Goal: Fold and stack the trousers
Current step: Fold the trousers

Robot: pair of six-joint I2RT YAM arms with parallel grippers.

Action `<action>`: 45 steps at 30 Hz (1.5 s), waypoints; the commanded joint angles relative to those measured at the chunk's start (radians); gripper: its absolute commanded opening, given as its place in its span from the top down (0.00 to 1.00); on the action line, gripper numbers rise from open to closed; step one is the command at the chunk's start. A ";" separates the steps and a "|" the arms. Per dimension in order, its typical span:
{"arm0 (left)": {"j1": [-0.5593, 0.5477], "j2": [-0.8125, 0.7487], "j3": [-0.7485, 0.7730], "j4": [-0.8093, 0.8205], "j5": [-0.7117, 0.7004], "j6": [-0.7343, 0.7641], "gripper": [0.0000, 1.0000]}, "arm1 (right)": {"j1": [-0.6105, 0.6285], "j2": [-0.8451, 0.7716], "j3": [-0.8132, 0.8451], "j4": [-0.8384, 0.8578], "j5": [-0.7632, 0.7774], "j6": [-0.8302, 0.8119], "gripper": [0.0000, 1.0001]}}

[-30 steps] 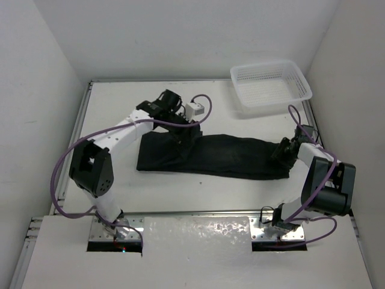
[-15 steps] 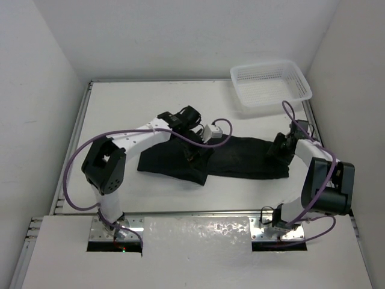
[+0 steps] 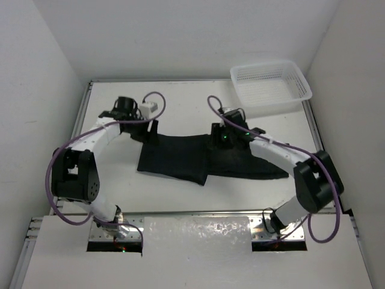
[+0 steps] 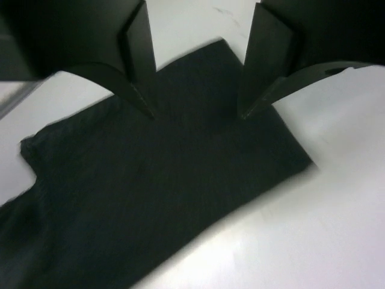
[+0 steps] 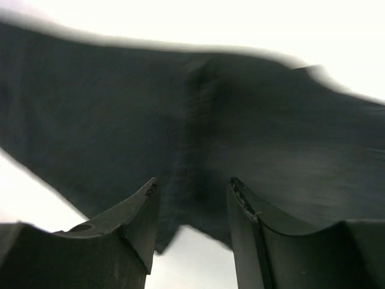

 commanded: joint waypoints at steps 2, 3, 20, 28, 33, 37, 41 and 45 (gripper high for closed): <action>-0.012 -0.031 -0.180 0.113 -0.139 -0.097 0.33 | 0.111 0.152 0.027 0.145 -0.076 0.128 0.59; -0.007 -0.024 -0.195 0.126 -0.160 -0.106 0.32 | 0.119 0.183 0.033 0.150 -0.089 0.159 0.61; 0.065 0.179 -0.223 0.129 -0.194 -0.071 0.24 | 0.136 0.384 0.133 0.027 -0.007 0.055 0.68; 0.072 0.299 -0.099 -0.023 0.034 0.007 1.00 | 0.094 0.289 0.214 -0.034 -0.046 -0.007 0.64; 0.186 0.171 0.030 -0.142 0.030 0.058 1.00 | -0.053 0.081 0.073 -0.080 -0.031 -0.010 0.61; 0.226 0.096 0.249 -0.292 0.007 0.165 1.00 | -0.128 -0.030 -0.020 -0.209 0.114 -0.083 0.57; 0.223 0.070 0.444 -0.409 0.057 0.217 1.00 | -0.247 -0.073 -0.096 -0.255 0.129 -0.065 0.57; 0.189 0.087 0.579 -0.488 0.114 0.220 1.00 | -0.278 -0.105 -0.129 -0.229 0.146 -0.034 0.57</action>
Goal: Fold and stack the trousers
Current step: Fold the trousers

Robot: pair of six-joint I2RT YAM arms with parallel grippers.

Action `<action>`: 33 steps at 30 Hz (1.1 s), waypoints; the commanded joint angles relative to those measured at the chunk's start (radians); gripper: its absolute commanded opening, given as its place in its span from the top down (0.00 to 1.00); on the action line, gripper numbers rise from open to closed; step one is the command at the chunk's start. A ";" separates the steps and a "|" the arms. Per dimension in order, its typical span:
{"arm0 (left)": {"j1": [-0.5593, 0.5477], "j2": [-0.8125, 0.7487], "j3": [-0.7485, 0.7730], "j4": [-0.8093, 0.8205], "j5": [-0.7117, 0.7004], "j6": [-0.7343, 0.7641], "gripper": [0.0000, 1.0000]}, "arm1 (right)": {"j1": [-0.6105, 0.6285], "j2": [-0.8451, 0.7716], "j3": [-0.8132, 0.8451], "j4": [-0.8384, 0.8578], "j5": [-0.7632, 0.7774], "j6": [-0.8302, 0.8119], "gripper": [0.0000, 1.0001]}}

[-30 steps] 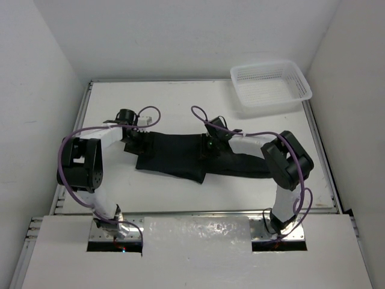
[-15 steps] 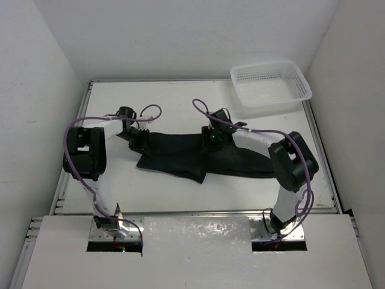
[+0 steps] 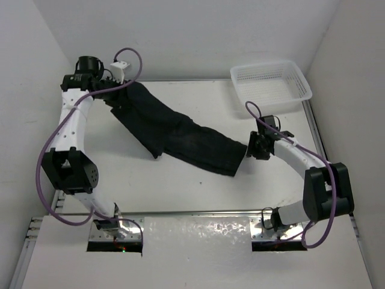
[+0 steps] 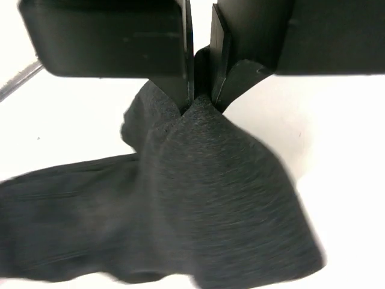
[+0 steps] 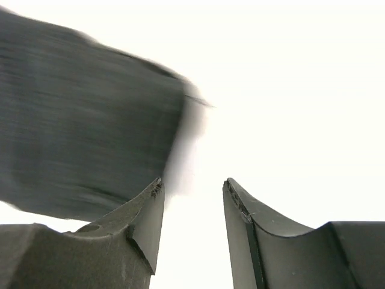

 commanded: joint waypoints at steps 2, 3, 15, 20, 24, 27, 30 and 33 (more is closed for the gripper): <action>-0.092 -0.038 0.070 -0.096 0.095 0.030 1.00 | -0.012 -0.013 -0.006 0.007 0.024 0.026 0.57; -0.159 -0.041 0.055 -0.069 0.099 0.012 1.00 | -0.012 0.001 -0.006 0.016 -0.003 0.035 0.57; -0.527 0.072 0.065 0.207 0.069 -0.146 1.00 | -0.010 0.163 -0.040 0.197 -0.131 0.158 0.57; -0.667 0.202 0.136 0.212 0.010 -0.151 1.00 | -0.010 0.208 -0.057 0.235 -0.158 0.158 0.57; -0.742 0.288 0.165 0.233 -0.025 -0.166 1.00 | -0.010 0.211 -0.072 0.272 -0.177 0.170 0.57; -0.794 0.351 0.205 0.237 -0.031 -0.186 1.00 | -0.010 0.214 -0.074 0.298 -0.200 0.174 0.58; -0.834 0.388 0.223 0.243 -0.031 -0.189 1.00 | -0.012 0.222 -0.068 0.315 -0.218 0.171 0.58; -0.860 0.419 0.225 0.258 0.013 -0.197 0.75 | -0.012 0.229 -0.054 0.321 -0.229 0.162 0.58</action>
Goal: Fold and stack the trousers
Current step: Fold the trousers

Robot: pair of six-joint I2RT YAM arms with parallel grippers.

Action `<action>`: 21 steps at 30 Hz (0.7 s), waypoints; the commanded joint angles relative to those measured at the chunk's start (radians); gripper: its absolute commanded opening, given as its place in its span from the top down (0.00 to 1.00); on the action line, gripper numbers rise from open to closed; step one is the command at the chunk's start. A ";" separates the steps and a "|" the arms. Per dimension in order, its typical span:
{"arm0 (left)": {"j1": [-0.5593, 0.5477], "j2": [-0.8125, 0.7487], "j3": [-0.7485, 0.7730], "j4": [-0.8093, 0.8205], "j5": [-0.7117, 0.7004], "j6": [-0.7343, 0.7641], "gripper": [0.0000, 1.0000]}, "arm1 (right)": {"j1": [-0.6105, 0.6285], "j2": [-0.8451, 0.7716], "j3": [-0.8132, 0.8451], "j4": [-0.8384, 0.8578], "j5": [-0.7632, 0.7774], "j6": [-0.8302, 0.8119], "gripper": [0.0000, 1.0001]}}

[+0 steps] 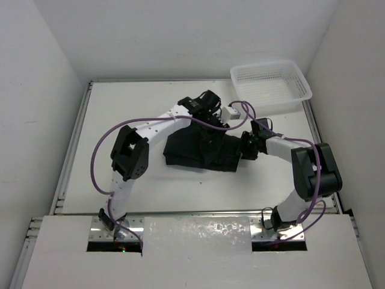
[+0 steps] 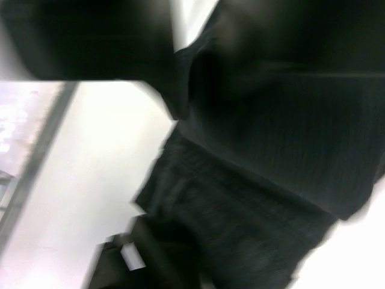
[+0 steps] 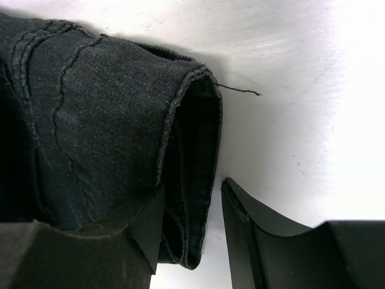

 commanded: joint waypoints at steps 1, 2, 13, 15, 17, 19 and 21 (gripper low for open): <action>-0.037 0.001 0.066 0.067 0.089 -0.039 0.61 | 0.000 0.026 0.011 0.027 -0.032 0.000 0.58; -0.040 0.019 0.075 0.067 0.101 -0.039 0.49 | -0.006 0.026 0.024 0.016 -0.030 -0.003 0.58; 0.027 -0.036 0.312 -0.061 0.262 0.029 0.01 | -0.297 -0.265 0.033 -0.249 0.199 -0.109 0.57; 0.125 -0.125 0.167 0.032 0.188 -0.023 0.08 | -0.279 -0.334 0.076 -0.236 0.204 -0.140 0.60; 0.229 -0.192 0.034 0.080 0.125 -0.052 0.37 | -0.225 -0.379 0.108 -0.217 0.206 -0.151 0.63; 0.286 -0.220 -0.030 0.117 0.049 -0.066 0.58 | -0.095 -0.390 0.151 -0.184 0.223 -0.174 0.65; 0.352 -0.228 -0.119 0.151 0.031 -0.086 0.68 | -0.032 -0.377 0.153 -0.130 0.174 -0.107 0.68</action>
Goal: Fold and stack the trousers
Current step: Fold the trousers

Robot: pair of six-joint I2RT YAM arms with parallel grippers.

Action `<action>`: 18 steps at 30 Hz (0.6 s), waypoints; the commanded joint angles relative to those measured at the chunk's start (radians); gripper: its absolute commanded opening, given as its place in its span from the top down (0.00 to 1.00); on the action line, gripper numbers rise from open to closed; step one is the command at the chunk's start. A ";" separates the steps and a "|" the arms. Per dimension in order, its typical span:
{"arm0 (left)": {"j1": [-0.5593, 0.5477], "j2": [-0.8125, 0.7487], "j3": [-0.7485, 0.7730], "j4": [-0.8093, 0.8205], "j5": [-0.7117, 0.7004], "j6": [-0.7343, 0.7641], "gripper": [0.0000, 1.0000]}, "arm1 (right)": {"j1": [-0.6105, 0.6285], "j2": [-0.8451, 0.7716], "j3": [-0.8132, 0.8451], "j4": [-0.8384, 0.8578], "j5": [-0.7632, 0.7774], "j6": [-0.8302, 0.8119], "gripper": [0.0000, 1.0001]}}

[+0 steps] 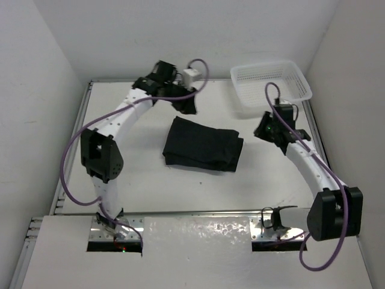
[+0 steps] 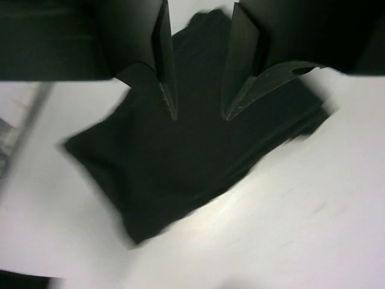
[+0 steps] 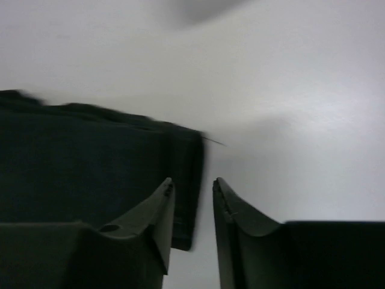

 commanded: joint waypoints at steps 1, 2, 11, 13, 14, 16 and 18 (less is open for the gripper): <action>0.112 -0.034 -0.134 0.097 -0.093 -0.058 0.68 | 0.138 0.008 0.020 0.156 -0.084 0.052 0.72; 0.143 -0.039 -0.168 0.118 -0.097 -0.075 0.67 | 0.163 0.020 0.011 0.198 -0.113 0.085 0.73; 0.168 -0.010 -0.356 0.233 -0.108 -0.087 0.54 | 0.384 0.256 0.044 0.350 -0.208 0.196 0.79; 0.166 0.004 -0.369 0.238 -0.098 -0.090 0.54 | 0.384 0.288 0.034 0.274 -0.205 0.217 0.81; 0.166 0.007 -0.389 0.244 -0.094 -0.090 0.54 | 0.378 0.287 0.024 0.233 -0.154 0.230 0.84; 0.166 0.007 -0.431 0.256 -0.099 -0.098 0.54 | 0.369 0.235 -0.047 0.139 -0.080 0.253 0.85; 0.166 0.010 -0.480 0.278 -0.099 -0.107 0.54 | 0.327 0.187 -0.159 0.158 -0.041 0.273 0.87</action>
